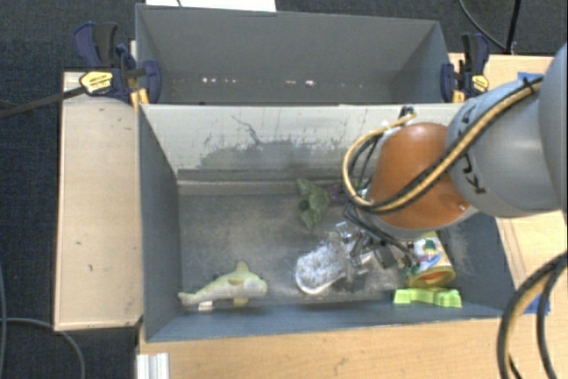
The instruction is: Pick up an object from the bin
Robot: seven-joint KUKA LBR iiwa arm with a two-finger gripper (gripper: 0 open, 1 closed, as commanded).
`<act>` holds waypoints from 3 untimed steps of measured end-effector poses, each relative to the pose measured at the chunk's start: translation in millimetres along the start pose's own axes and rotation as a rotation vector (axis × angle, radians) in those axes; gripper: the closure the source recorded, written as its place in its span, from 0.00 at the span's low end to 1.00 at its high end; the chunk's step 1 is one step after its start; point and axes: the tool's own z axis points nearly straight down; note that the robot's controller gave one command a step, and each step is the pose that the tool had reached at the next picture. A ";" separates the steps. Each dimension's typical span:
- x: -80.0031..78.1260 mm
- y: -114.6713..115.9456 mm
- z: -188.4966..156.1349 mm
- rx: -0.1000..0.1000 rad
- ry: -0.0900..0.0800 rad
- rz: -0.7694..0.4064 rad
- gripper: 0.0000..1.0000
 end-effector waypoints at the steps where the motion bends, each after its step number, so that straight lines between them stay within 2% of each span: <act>1: -0.1 0.0 -1.0 0.000 -0.001 0.000 1.00; 3: 2.2 0.7 -25.8 -0.001 0.006 0.000 1.00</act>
Offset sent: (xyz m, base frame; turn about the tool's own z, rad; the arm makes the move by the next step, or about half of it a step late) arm 0.0000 0.0000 0.0476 0.0000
